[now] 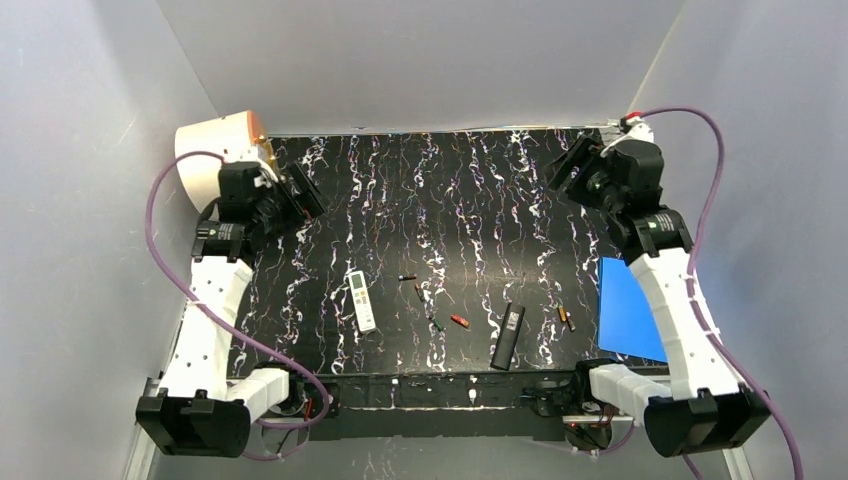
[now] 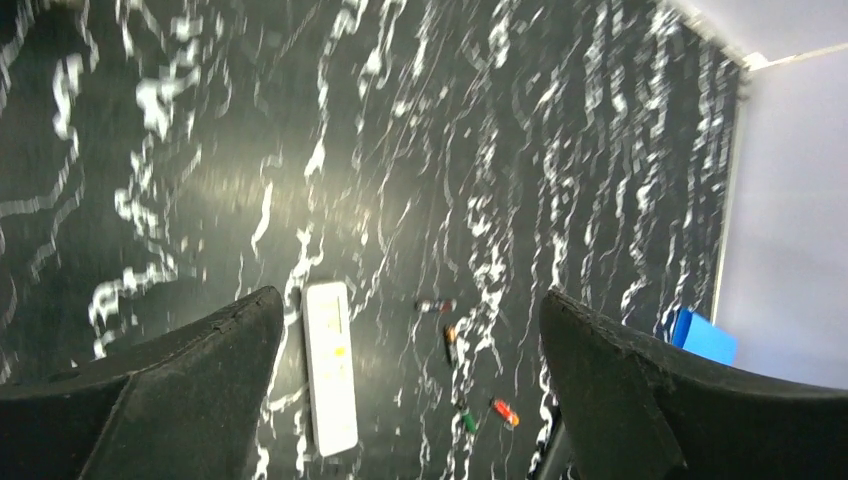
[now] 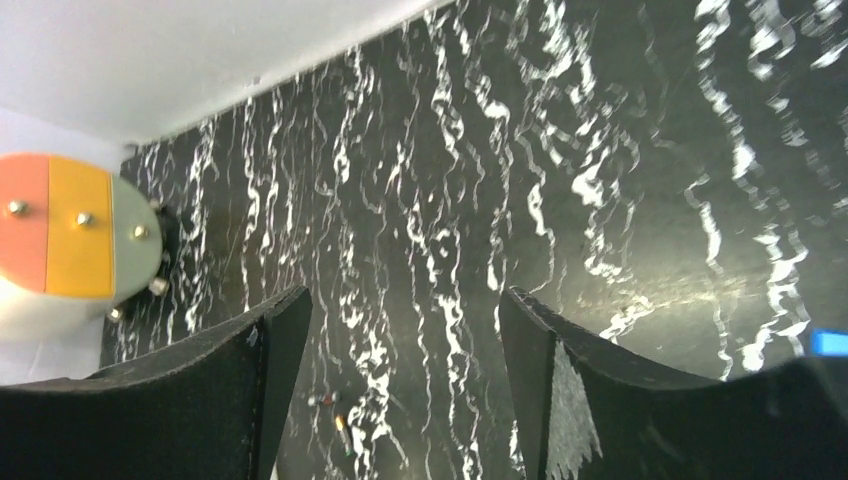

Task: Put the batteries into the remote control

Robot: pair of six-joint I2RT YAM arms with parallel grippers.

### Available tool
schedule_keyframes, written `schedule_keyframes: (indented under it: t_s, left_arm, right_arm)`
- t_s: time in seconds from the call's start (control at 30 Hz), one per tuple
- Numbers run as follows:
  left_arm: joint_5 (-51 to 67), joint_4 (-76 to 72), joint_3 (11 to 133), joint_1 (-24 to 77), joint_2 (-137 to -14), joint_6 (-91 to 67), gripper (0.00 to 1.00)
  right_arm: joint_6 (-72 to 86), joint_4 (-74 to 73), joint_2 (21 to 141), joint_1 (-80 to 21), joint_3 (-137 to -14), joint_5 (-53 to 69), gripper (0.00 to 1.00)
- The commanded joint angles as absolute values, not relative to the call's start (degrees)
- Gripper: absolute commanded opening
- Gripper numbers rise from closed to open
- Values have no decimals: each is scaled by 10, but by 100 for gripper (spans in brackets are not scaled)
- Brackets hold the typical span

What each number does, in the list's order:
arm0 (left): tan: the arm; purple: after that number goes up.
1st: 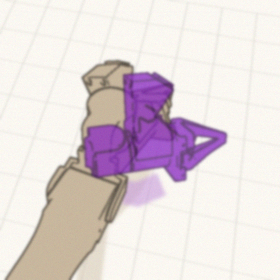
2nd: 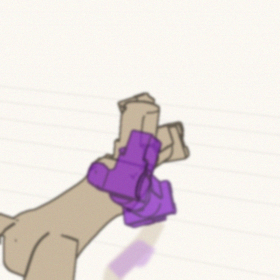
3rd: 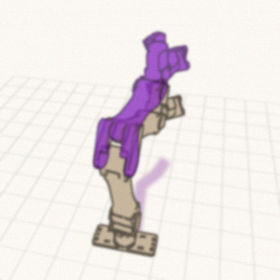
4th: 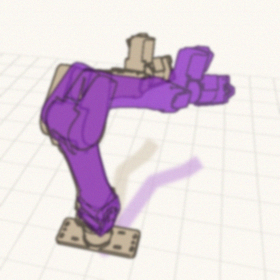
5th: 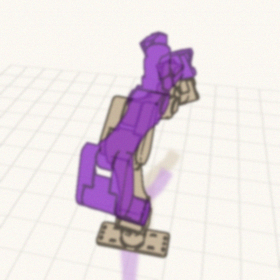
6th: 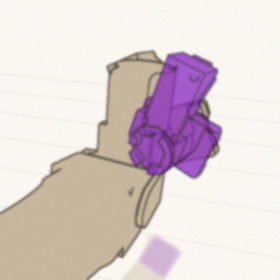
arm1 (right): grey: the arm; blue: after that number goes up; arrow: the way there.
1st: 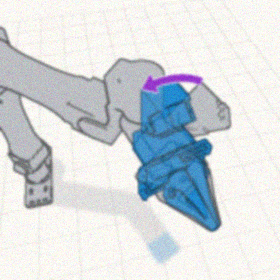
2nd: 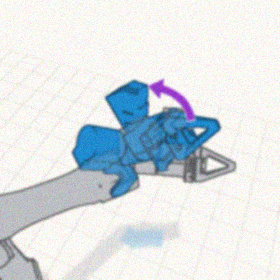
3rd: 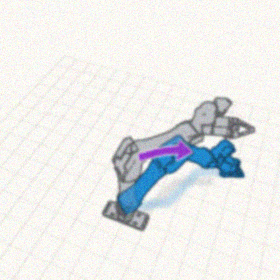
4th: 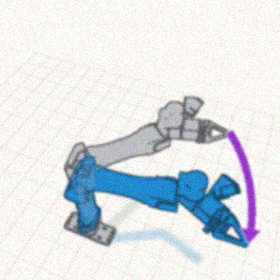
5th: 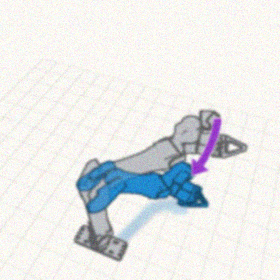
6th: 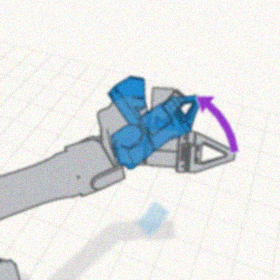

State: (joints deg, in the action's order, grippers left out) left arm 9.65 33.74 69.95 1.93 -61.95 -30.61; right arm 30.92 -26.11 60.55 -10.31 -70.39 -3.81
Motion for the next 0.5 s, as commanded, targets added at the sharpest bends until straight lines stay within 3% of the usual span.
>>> schedule_keyframes:
  t_s: [0.0,0.2,0.47]
  left_arm:
    - [75,429,649,50,-604,-351,98]
    - [49,441,550,164,-621,-391,91]
    - [-19,423,519,249,-721,-407,81]
  right_arm:
    - [330,-304,658,-105,-693,69,74]
    - [322,-302,670,-111,-644,98,73]
    - [332,-293,633,-113,-572,82,73]
